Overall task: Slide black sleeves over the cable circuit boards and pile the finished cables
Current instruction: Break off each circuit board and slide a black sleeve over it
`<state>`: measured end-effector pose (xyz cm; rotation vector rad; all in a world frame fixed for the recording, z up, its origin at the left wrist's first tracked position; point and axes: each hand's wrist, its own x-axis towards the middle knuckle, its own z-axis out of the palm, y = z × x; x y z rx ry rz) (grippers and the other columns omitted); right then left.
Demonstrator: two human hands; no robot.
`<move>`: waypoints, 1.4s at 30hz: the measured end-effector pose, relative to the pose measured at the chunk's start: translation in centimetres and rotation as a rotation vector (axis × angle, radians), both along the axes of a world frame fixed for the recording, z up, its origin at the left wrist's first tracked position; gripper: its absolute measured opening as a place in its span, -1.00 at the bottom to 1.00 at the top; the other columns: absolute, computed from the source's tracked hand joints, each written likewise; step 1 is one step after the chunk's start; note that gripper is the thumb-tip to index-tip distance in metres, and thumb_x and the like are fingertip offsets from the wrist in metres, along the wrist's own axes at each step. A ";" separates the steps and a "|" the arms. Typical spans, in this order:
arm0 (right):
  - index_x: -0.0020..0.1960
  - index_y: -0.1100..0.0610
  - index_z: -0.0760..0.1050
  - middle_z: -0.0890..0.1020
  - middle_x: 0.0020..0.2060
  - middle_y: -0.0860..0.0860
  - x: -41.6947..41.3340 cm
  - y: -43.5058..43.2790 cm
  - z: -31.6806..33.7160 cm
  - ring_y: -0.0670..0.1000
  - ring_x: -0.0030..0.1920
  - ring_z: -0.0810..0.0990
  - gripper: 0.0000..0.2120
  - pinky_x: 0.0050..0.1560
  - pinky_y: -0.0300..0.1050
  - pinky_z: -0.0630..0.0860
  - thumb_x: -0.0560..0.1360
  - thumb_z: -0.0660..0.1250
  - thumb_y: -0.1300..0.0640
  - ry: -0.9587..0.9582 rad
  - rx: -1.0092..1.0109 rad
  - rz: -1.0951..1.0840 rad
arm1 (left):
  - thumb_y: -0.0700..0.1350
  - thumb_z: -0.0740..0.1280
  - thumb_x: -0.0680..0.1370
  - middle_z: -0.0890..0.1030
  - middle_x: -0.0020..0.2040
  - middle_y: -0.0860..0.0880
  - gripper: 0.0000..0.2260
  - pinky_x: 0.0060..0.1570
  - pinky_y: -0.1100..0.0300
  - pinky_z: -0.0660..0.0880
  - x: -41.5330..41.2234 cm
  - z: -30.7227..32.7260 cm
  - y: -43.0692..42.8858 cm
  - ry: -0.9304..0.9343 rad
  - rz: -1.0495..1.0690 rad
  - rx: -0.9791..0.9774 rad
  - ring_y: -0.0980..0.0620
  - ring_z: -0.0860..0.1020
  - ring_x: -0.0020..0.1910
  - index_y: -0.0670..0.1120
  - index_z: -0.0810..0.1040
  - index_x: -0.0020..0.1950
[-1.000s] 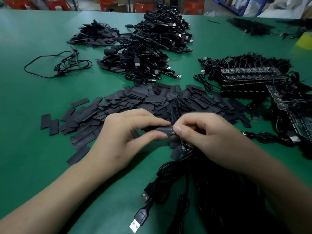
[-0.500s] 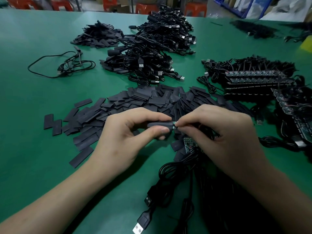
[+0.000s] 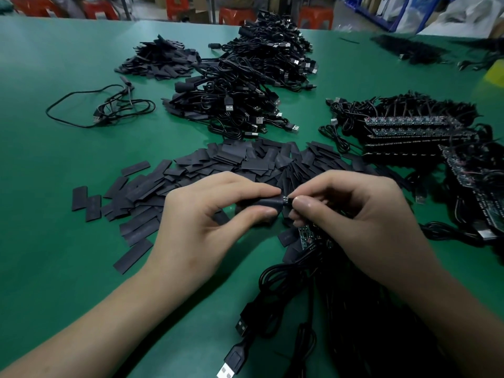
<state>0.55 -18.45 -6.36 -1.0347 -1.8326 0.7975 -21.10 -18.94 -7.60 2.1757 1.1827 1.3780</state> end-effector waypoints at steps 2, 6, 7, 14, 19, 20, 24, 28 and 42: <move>-0.06 0.05 0.68 0.73 -0.25 -0.03 -0.2 -0.1 0.0 -0.02 -0.25 0.74 -0.92 -0.18 -0.24 0.63 0.53 0.47 0.21 0.066 -0.079 0.038 | -0.13 0.50 0.49 0.69 -0.05 0.03 -0.83 0.04 0.28 0.52 0.0 0.0 -0.1 0.033 -0.002 0.041 0.13 0.65 -0.04 -0.10 0.72 0.07; -0.11 0.10 0.69 0.74 -0.26 0.09 -0.6 -0.2 0.0 0.05 -0.28 0.74 -0.94 -0.20 -0.26 0.63 0.45 0.46 0.13 0.230 -0.255 0.084 | -0.15 0.50 0.49 0.69 -0.04 0.01 -0.83 0.04 0.25 0.54 -0.1 0.0 -0.2 0.064 -0.006 0.077 0.12 0.65 -0.03 -0.12 0.72 0.08; -0.11 0.12 0.70 0.74 -0.26 0.11 -0.5 -0.2 0.1 0.06 -0.27 0.74 -0.91 -0.19 -0.26 0.63 0.44 0.46 0.12 0.261 -0.304 0.091 | -0.16 0.50 0.50 0.69 -0.03 0.01 -0.83 0.04 0.25 0.55 -0.1 0.0 -0.2 0.067 -0.008 0.085 0.12 0.65 -0.03 -0.12 0.72 0.08; -0.05 0.08 0.73 0.75 -0.20 0.17 -0.3 0.0 0.6 0.06 -0.23 0.74 -0.87 -0.13 -0.21 0.63 0.46 0.42 0.16 0.334 -0.519 0.233 | -0.15 0.50 0.51 0.69 -0.02 0.01 -0.83 0.05 0.28 0.52 -0.1 0.2 -0.4 0.067 -0.012 0.122 0.13 0.65 -0.01 -0.12 0.72 0.08; -0.07 0.00 0.73 0.74 -0.23 0.15 -0.5 -0.1 0.5 0.03 -0.28 0.72 -0.87 -0.16 -0.22 0.62 0.40 0.47 0.08 0.361 -0.552 0.247 | -0.16 0.49 0.50 0.69 -0.01 0.03 -0.83 0.06 0.32 0.50 0.0 0.2 -0.4 0.053 -0.050 0.105 0.18 0.64 0.01 -0.12 0.72 0.08; -0.07 -0.01 0.73 0.74 -0.23 0.15 -0.5 -0.1 0.5 0.02 -0.28 0.72 -0.87 -0.17 -0.23 0.62 0.39 0.47 0.07 0.364 -0.556 0.250 | -0.16 0.49 0.50 0.69 -0.01 0.03 -0.83 0.06 0.33 0.50 0.0 0.2 -0.4 0.048 -0.054 0.099 0.18 0.64 0.01 -0.12 0.72 0.08; -0.08 0.01 0.73 0.74 -0.25 0.14 -0.5 0.0 0.3 0.00 -0.31 0.71 -0.88 -0.18 -0.21 0.62 0.39 0.48 0.09 0.390 -0.552 0.263 | -0.16 0.50 0.49 0.68 0.01 0.05 -0.83 0.07 0.33 0.49 -0.1 0.1 -0.2 0.031 -0.057 0.084 0.18 0.64 0.03 -0.11 0.72 0.08; -0.04 0.07 0.73 0.73 -0.27 0.14 -0.7 0.0 0.3 -0.01 -0.33 0.68 -0.86 -0.21 -0.22 0.62 0.42 0.47 0.12 0.399 -0.439 0.181 | -0.04 0.55 0.44 0.71 0.06 0.09 -0.68 0.13 0.21 0.55 0.4 0.2 -0.3 -0.136 0.076 -0.011 0.11 0.68 0.05 -0.05 0.68 0.18; 0.10 -0.04 0.71 0.74 -0.25 0.05 -1.1 -0.2 -0.8 0.00 -0.31 0.71 -0.78 -0.19 -0.24 0.62 0.49 0.46 0.18 0.291 -0.211 0.109 | 0.00 0.49 0.42 0.71 -0.06 0.17 -0.69 0.06 0.31 0.57 1.1 0.1 -0.8 -0.221 0.153 -0.146 0.25 0.69 -0.08 -0.04 0.69 0.14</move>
